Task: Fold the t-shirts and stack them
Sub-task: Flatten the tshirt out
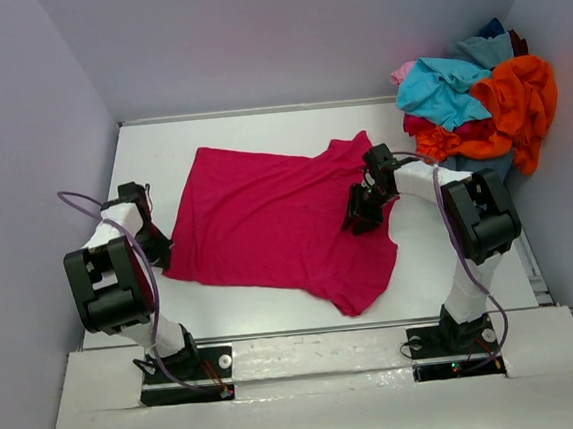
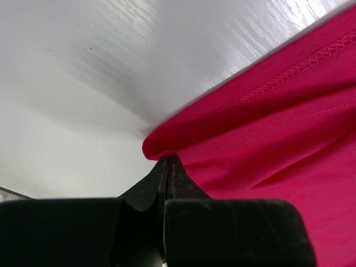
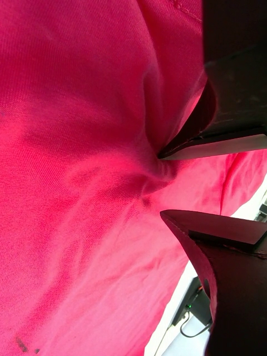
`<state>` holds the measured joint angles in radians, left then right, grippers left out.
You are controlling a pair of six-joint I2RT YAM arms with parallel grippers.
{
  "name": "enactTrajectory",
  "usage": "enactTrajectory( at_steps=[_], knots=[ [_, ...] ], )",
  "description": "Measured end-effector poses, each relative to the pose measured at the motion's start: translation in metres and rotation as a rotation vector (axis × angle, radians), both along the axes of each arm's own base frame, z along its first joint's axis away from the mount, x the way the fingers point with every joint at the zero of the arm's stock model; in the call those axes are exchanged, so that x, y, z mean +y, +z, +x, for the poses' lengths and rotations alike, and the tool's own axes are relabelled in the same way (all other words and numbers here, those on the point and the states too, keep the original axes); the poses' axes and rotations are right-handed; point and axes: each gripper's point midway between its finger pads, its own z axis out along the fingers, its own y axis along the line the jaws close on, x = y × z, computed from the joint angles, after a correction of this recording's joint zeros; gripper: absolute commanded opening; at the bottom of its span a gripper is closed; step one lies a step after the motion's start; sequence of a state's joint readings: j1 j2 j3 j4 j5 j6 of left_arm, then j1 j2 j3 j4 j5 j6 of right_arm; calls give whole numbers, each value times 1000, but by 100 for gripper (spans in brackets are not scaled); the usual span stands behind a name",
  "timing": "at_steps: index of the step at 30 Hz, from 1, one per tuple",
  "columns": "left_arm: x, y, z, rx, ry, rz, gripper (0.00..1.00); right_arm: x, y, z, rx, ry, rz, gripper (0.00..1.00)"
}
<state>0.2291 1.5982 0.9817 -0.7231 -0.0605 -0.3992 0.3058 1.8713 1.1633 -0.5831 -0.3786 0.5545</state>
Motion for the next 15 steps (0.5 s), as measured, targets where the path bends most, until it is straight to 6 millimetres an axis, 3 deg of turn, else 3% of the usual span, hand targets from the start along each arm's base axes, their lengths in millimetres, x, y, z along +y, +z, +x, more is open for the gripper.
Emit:
enactTrajectory(
  at_steps=[15],
  knots=[
    [-16, 6, -3, -32, 22, -76, 6, 0, 0, 0, 0, 0, 0, 48]
  ],
)
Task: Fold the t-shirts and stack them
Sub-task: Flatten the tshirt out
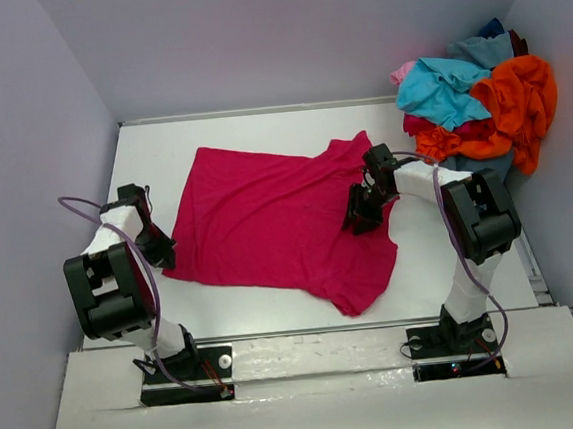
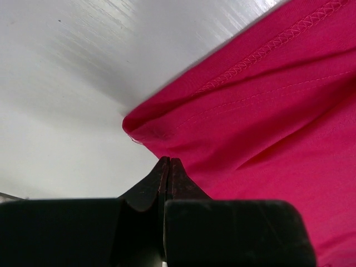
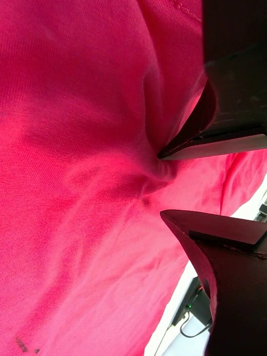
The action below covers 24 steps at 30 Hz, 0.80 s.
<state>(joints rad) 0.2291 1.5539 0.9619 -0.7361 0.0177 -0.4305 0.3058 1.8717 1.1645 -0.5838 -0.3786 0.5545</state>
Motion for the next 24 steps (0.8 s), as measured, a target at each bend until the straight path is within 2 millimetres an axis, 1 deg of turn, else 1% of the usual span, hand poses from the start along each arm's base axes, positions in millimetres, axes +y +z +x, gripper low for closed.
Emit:
enactTrajectory(
  at_steps=[1, 2, 3, 4, 6, 9, 13, 15, 24],
  knots=[
    [-1, -1, 0, 1, 0, -5, 8, 0, 0, 0, 0, 0, 0, 48],
    [-2, -1, -1, 2, 0, -10, 17, 0, 0, 0, 0, 0, 0, 48],
    [-2, -1, -1, 3, 0, -11, 21, 0, 0, 0, 0, 0, 0, 48],
    [-3, -1, -1, 1, 2, -13, 29, 0, 0, 0, 0, 0, 0, 48],
    [-3, -1, -1, 0, 0, -14, 35, 0, 0, 0, 0, 0, 0, 48],
    [-2, -1, -1, 2, 0, -8, 38, 0, 0, 0, 0, 0, 0, 48],
    [1, -2, -2, 7, 2, 8, 39, 0, 0, 0, 0, 0, 0, 48],
    [3, -2, -2, 10, 3, 17, 41, 0, 0, 0, 0, 0, 0, 48],
    [8, -4, -3, 22, 9, 42, 41, 0, 0, 0, 0, 0, 0, 48]
  ],
)
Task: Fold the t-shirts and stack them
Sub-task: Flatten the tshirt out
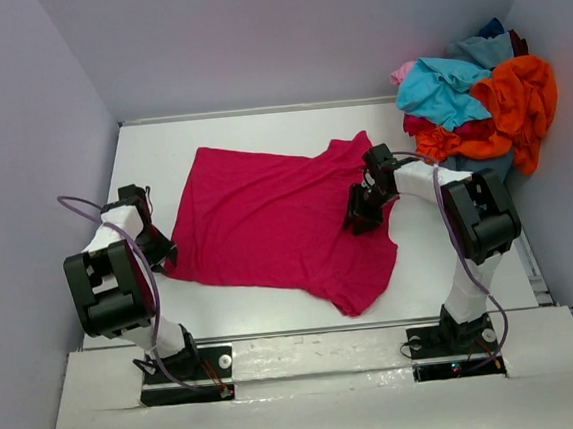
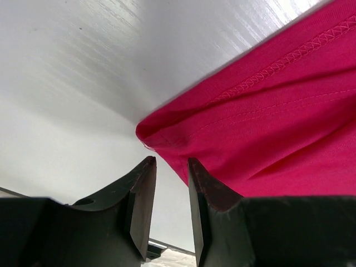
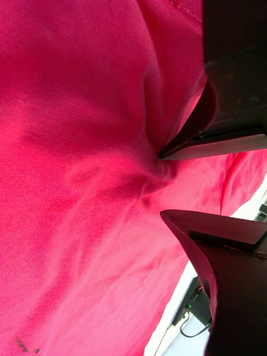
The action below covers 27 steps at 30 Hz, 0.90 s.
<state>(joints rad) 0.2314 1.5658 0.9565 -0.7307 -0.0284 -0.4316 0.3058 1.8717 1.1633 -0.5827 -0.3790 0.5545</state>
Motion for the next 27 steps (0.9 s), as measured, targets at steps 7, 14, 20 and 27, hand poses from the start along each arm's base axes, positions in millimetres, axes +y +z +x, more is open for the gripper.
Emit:
enactTrajectory(
  at_steps=[7, 14, 20, 27],
  knots=[
    [4, -8, -1, 26, 12, -1, 40, -1, 0, 0, 2, -2, 4, 48],
    [9, -11, 6, 31, 17, 4, 37, 0, 0, 0, 2, -2, 5, 48],
    [10, -10, 12, 14, 16, 9, 32, 0, 0, 0, 2, -1, 6, 48],
    [10, -11, 13, 14, 16, 8, 31, 0, 0, 0, 3, -1, 6, 48]
  ],
)
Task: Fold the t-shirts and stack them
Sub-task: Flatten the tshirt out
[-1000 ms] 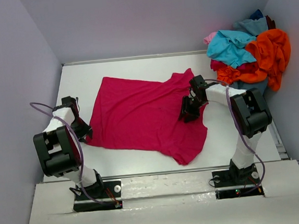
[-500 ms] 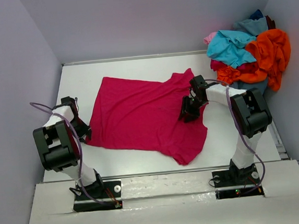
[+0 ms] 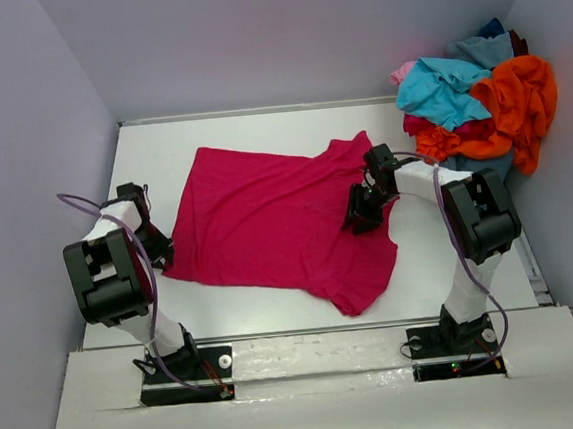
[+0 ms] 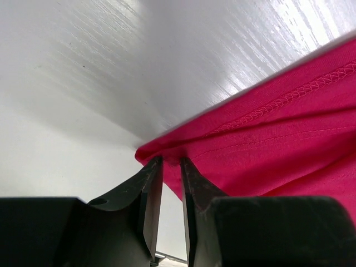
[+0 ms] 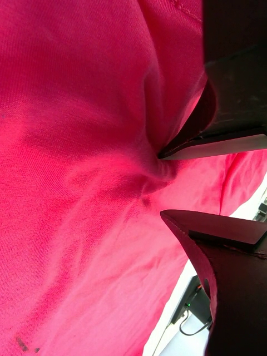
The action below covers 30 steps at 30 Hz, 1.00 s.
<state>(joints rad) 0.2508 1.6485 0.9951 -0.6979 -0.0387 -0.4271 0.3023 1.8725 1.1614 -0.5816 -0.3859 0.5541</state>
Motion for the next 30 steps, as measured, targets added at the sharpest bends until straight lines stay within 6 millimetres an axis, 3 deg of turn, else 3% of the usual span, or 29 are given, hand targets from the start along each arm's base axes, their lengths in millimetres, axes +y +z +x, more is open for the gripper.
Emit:
enactTrajectory(
  at_steps=[7, 18, 30],
  knots=[
    [-1, -3, -2, 5, 0, -5, 30, 0, 0, 0, 0, 0, 0, 48],
    [-4, -7, -6, 13, -2, -18, 6, 0, 0, 0, -1, -1, 5, 48],
    [-4, -5, -7, 8, 4, -14, 6, 1, 0, -1, 1, 2, 14, 48]
  ],
)
